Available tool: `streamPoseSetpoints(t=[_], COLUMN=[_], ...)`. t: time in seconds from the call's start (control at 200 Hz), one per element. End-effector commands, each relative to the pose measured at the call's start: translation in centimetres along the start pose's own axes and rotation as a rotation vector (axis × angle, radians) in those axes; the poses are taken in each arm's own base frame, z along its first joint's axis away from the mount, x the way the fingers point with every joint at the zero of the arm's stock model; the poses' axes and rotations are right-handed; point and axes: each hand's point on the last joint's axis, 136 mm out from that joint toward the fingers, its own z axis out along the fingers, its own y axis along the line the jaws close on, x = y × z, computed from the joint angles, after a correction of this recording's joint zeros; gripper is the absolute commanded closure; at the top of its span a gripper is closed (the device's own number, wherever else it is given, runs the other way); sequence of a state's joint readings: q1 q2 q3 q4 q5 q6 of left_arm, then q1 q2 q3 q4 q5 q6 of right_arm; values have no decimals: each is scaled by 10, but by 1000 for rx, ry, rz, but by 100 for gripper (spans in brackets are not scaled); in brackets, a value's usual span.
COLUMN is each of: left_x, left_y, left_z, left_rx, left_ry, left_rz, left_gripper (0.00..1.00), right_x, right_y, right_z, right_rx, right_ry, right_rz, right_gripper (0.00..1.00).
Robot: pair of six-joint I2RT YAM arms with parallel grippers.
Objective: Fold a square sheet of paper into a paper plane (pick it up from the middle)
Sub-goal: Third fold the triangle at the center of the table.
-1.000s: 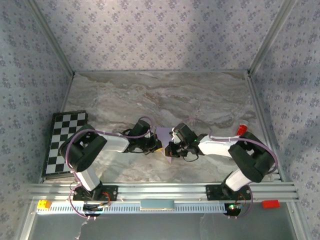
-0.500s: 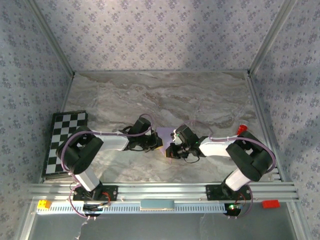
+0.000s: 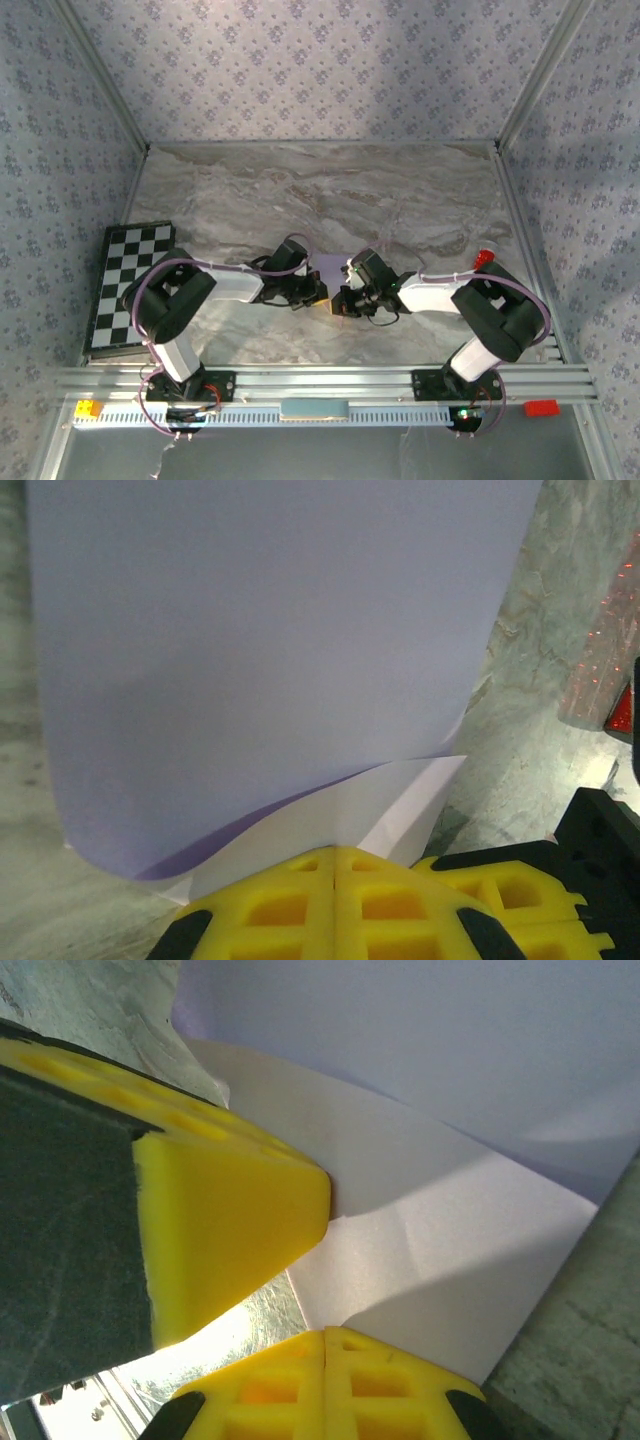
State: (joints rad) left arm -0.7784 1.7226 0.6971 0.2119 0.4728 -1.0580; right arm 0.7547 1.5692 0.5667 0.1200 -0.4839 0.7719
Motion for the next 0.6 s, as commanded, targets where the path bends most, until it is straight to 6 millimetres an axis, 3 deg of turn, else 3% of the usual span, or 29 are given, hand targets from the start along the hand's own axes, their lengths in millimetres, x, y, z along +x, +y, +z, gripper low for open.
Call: streamPoseSetpoints(t=[0.0,0.48,0.595], left_x=[-14,-56,-62], left_y=[32,65,59], left_z=[-1,-31,-38], left_rx=[-62,-99,-71], left_ry=[-47,-103,-113], left_rz=[-36,-92,-91], left_gripper=[100,100,100], right_x=[32,33,33], right_y=[-55,-56,-56], right_z=[4,3,2], right_rx=[197,205,201], right_ry=[94,106,106], right_rz=[75,62,57], right_gripper=[100,100,100])
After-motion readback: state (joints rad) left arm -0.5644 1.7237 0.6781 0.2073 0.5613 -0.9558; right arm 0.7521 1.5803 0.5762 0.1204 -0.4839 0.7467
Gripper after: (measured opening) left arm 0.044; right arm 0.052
